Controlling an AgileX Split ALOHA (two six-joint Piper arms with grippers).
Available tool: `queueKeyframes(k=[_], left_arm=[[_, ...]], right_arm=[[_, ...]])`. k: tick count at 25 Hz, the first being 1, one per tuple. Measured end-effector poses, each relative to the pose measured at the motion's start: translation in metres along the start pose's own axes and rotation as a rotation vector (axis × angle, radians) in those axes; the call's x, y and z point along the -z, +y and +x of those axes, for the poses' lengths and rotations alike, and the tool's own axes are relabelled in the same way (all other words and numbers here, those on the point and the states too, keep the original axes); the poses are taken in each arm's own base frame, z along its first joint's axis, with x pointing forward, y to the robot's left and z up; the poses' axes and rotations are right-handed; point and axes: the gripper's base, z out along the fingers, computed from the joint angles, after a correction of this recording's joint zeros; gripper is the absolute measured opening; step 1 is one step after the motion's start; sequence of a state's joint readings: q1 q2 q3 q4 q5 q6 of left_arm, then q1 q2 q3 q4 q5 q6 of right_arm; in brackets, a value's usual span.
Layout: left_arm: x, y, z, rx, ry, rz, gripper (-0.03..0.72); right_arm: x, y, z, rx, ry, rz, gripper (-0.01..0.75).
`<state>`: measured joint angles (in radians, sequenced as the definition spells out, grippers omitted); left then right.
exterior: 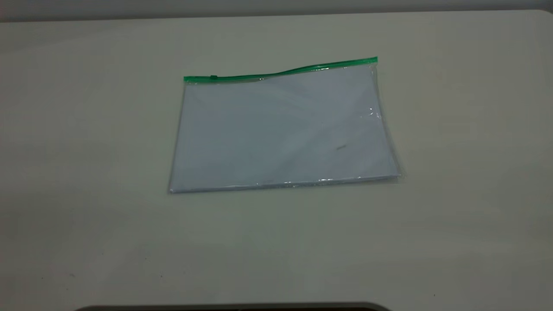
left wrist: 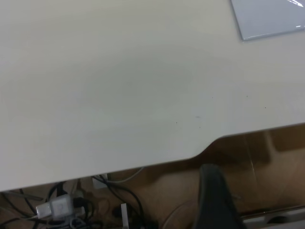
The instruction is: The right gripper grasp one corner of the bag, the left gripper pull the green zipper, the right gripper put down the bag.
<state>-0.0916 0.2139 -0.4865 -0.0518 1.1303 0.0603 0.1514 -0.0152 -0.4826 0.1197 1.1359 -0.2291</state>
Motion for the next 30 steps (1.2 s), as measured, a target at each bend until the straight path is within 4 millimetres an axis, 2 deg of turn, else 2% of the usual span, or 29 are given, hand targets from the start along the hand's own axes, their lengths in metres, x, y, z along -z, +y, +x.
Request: queueKeyframes(k=[16,30], left_arm=[[0.001,0.000,0.001,0.003,-0.009,-0.002,0.520],[0.018,-0.002,0.023,0.058,-0.217,-0.093,0.520]], right_arm=[[0.000,0.000,0.000,-0.001,-0.001,0.000,0.592],[0.000,0.000,0.000,-0.001,-0.001,0.000,0.592]])
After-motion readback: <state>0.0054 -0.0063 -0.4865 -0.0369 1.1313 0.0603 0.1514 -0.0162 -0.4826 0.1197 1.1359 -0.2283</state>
